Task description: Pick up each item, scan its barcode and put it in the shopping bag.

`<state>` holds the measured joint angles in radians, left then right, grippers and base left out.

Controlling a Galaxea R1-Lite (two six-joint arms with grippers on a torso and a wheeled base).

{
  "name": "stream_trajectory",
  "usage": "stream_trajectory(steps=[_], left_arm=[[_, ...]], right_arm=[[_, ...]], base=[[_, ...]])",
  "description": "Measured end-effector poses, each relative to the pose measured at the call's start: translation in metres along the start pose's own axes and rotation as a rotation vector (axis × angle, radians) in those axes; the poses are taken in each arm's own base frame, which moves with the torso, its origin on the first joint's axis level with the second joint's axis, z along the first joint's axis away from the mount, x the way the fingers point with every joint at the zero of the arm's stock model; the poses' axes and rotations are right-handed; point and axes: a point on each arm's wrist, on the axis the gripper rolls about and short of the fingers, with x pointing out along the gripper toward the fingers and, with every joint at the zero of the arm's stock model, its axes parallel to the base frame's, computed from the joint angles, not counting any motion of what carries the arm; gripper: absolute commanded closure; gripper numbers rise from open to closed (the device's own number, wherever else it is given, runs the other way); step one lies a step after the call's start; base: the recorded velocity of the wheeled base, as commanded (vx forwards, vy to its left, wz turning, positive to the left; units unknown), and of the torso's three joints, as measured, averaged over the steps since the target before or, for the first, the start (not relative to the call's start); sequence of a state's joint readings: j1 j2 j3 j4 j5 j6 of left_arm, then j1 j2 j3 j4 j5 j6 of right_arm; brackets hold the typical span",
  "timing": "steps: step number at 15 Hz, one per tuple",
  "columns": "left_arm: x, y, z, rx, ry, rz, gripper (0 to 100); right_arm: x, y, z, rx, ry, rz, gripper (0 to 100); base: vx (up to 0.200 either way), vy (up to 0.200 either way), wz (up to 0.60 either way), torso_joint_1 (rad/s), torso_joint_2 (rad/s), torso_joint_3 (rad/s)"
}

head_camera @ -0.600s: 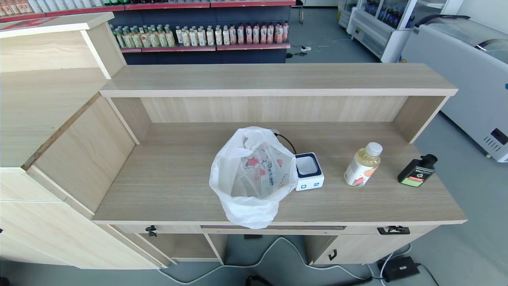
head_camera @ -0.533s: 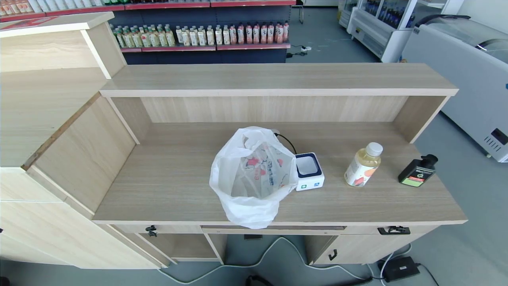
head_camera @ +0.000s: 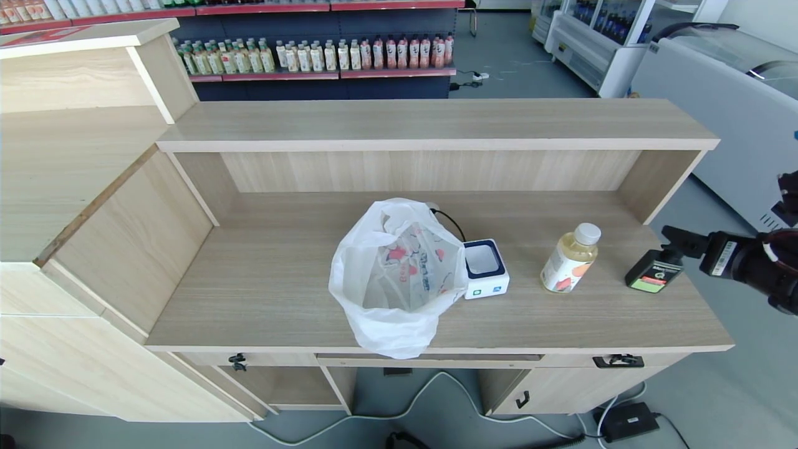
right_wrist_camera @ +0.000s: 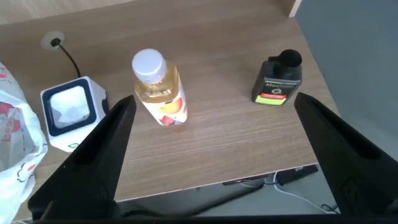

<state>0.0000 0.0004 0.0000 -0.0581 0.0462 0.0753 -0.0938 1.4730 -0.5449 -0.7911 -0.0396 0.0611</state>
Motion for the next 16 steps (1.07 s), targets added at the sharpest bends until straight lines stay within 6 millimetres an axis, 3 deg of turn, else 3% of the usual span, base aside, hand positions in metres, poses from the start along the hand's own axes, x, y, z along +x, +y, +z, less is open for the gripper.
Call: stream_trajectory(steps=[6, 12, 16], left_arm=[[0.000, 0.000, 0.000, 0.000, 0.000, 0.000, 0], [0.000, 0.000, 0.000, 0.000, 0.000, 0.000, 0], [0.000, 0.000, 0.000, 0.000, 0.000, 0.000, 0]], right_arm=[[0.052, 0.000, -0.052, -0.060, 0.053, -0.039, 0], [0.086, 0.026, -0.080, -0.089, 0.012, 0.023, 0], [0.097, 0.038, -0.103, -0.111, 0.065, 0.045, 0]], base=[[0.000, 0.000, 0.00, 0.000, 0.00, 0.000], [0.000, 0.000, 0.00, 0.000, 0.00, 0.000], [0.000, 0.000, 0.00, 0.000, 0.00, 0.000]])
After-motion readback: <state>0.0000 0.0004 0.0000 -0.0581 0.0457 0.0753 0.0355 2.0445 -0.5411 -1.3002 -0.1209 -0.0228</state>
